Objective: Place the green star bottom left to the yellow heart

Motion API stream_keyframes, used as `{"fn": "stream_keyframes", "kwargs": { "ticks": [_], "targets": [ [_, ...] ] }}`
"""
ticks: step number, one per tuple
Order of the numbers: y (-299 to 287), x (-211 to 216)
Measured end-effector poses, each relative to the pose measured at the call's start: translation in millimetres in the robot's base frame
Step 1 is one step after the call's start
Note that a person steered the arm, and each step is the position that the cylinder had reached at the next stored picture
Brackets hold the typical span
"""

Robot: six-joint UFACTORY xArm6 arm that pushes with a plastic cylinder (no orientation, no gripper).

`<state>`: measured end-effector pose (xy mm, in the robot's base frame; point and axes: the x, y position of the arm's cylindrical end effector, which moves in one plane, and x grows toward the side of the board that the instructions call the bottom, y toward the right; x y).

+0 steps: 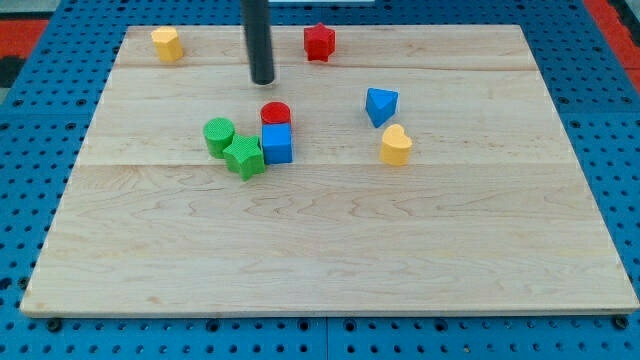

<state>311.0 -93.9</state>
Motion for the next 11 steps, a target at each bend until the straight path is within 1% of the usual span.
{"fn": "stream_keyframes", "kwargs": {
  "ticks": [1, 2, 3, 4, 5, 6, 7, 8, 9, 10, 11],
  "targets": [
    [-47, 19],
    [-90, 53],
    [-67, 97],
    [-6, 102],
    [8, 148],
    [35, 181],
    [99, 204],
    [100, 247],
    [128, 228],
    [122, 194],
    [145, 163]
  ]
}}
